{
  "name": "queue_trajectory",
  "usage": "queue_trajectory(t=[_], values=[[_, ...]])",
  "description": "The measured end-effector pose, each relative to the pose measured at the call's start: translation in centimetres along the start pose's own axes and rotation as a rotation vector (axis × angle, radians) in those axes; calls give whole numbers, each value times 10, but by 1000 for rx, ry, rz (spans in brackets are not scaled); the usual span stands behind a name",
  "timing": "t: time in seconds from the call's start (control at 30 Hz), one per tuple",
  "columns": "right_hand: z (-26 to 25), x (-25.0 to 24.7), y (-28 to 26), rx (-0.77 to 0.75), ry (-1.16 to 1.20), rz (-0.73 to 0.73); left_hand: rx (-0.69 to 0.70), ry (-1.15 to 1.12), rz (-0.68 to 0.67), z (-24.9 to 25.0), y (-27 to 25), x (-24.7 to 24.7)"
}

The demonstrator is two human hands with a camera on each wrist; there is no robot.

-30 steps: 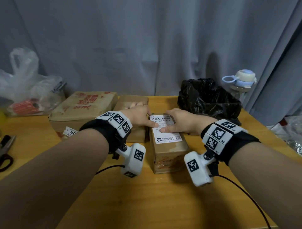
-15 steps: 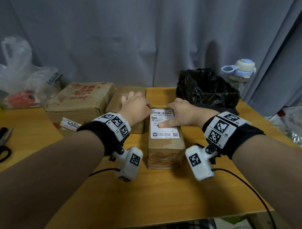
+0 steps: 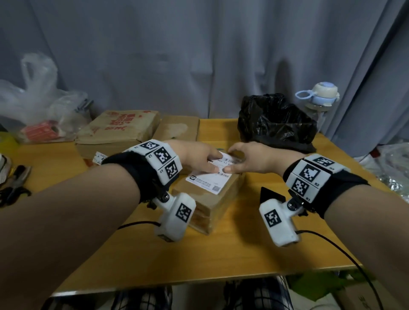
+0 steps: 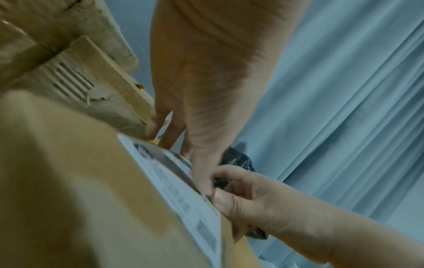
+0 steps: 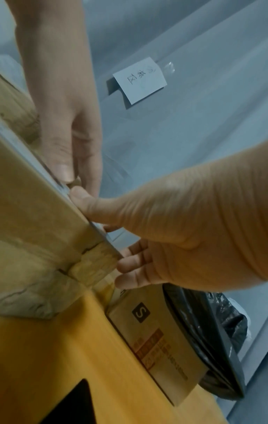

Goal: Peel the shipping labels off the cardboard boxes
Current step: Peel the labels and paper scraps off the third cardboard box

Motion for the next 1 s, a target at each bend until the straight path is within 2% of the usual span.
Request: queue_trajectory(t=[0.13,0.33,0.4,0.53,0.8,0.87,1.0], values=[[-3,7,-5,37,70,38,3,-79,-22,13,-18,16],[-5,-1,-9,-90,143,226,41,-171,154,27,-27,23],[-10,3,-6,-147,93,184,43,-201,198,24,-24,24],[-7,8,4,-127,107,106,50,-190,217,14,-15,23],[-5,0,20,-103,312,312,-3,-229,296,-3,1,22],[-8,-1,23,-88,306,302,-8,-226,305,-4,2,22],[-12,-1,25,-74,257,160,-35,-191,292,-5,5,27]])
Point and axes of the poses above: each hand's wrist, its own y-axis towards the middle knuckle, its own x-axis out of the palm, z = x × y, the point moved 6 cm from there along y, towards the middle knuckle, and after that the axes turned 3 degrees about y, right-handed, at the moved point
